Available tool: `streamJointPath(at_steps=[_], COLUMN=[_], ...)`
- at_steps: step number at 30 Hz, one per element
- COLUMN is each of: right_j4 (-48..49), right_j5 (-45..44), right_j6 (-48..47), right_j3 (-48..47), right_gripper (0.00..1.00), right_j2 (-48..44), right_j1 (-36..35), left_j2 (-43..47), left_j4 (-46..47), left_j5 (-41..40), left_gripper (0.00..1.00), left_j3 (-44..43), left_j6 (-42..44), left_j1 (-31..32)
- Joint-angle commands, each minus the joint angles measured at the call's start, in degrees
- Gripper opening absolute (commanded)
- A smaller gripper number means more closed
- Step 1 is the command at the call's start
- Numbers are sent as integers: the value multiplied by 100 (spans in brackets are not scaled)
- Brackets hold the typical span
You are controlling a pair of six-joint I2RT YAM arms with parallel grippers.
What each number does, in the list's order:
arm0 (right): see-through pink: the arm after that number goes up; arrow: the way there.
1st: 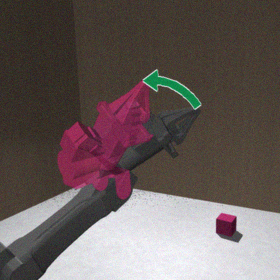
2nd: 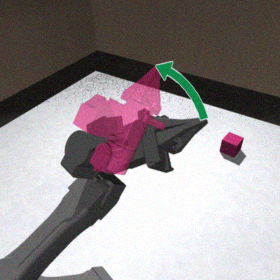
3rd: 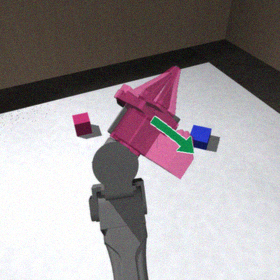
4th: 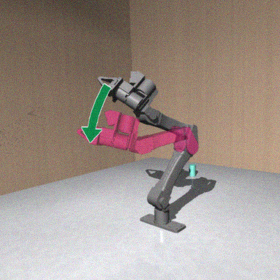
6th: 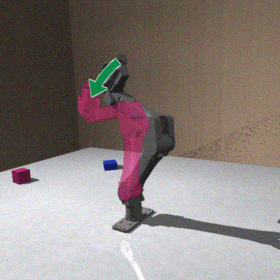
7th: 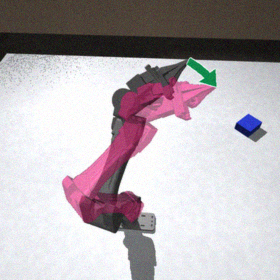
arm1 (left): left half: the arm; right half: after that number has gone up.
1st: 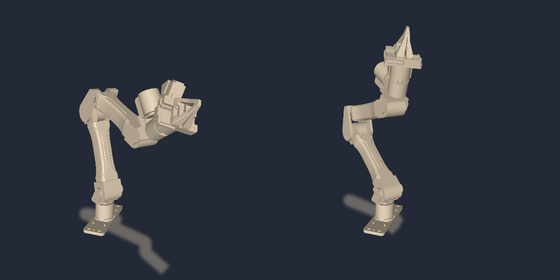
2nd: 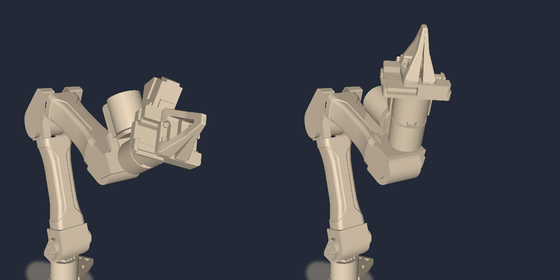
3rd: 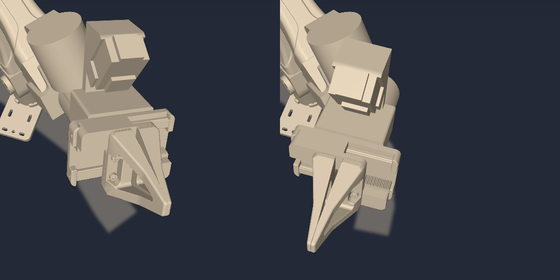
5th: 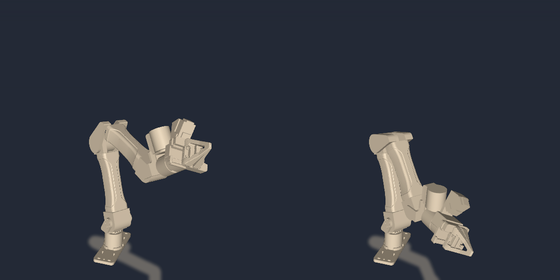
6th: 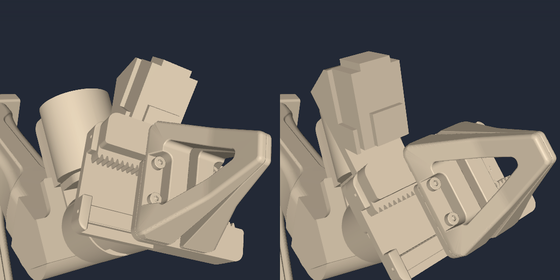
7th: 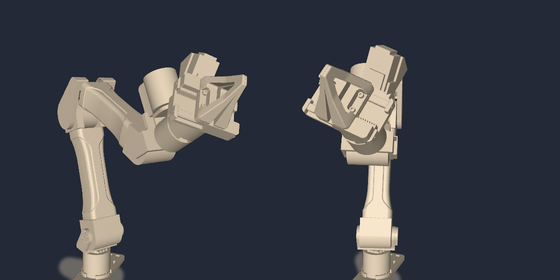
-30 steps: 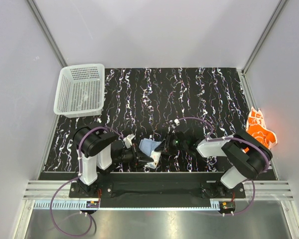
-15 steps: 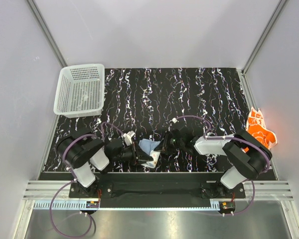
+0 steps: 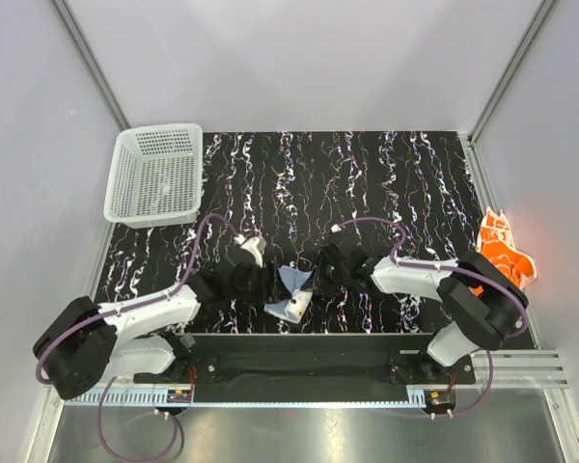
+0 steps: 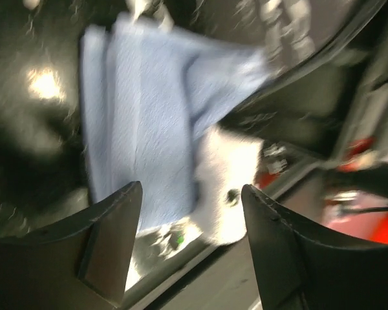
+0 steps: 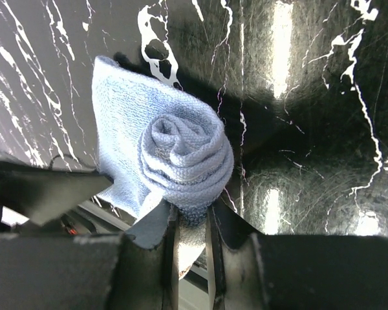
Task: Roll the towels
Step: Roll the towel
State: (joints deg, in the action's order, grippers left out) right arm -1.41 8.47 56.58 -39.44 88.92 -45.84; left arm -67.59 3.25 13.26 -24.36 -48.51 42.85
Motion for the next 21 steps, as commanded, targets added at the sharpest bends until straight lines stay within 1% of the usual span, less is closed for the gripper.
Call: streamJointPath(at_steps=[1,3,4,6,7,9,10,12,16,18,21], right_j4=[-737,-826,-852,-896,-905,-966,-966,-993,-1028,-1045,-1054], right_j5=[-434,-451,-451,-451,-443,-451,-443,-451,-443,-443,-425], right_j6=[-138,-121,-121,-112,-112,-103,-103,-103,-103,-103,-103], right_j3=[-230,-274,-327,-371,-389,-415,-450,-477,-521,-530,-530], right_gripper=[4,4,4,4,4,3,4,3,3,3,3], right_j2=[134,160,195,265,274,327,345,397,450,459,468], right_j1=[-118,-144,-153,-162,-170,-197,-205,-223,-232,-241,-241], left_j2=[290,308,273,107,45,-157,-253,-622,-1517,-1774,-2161], left_j4=[-1781,-2011,-2247,-2477,-2661,-2855,-3065,-3346,-3576,-3603,-3568], left_j5=[-1856,-2325,-2797,-3248,-3642,-4022,-4372,-4786,-5122,-5122,-5149], left_gripper=[68,63,63,61,61,61,61,61,61,61,62], left_j3=[-560,-745,-981,-1210,-1307,-1659,-1782,-2195,-2784,-3021,-3145], left_j6=[641,606,580,510,492,422,404,404,535,562,632], left_j1=[879,1268,1644,1980,2286,2578,2840,3201,3580,3634,3687])
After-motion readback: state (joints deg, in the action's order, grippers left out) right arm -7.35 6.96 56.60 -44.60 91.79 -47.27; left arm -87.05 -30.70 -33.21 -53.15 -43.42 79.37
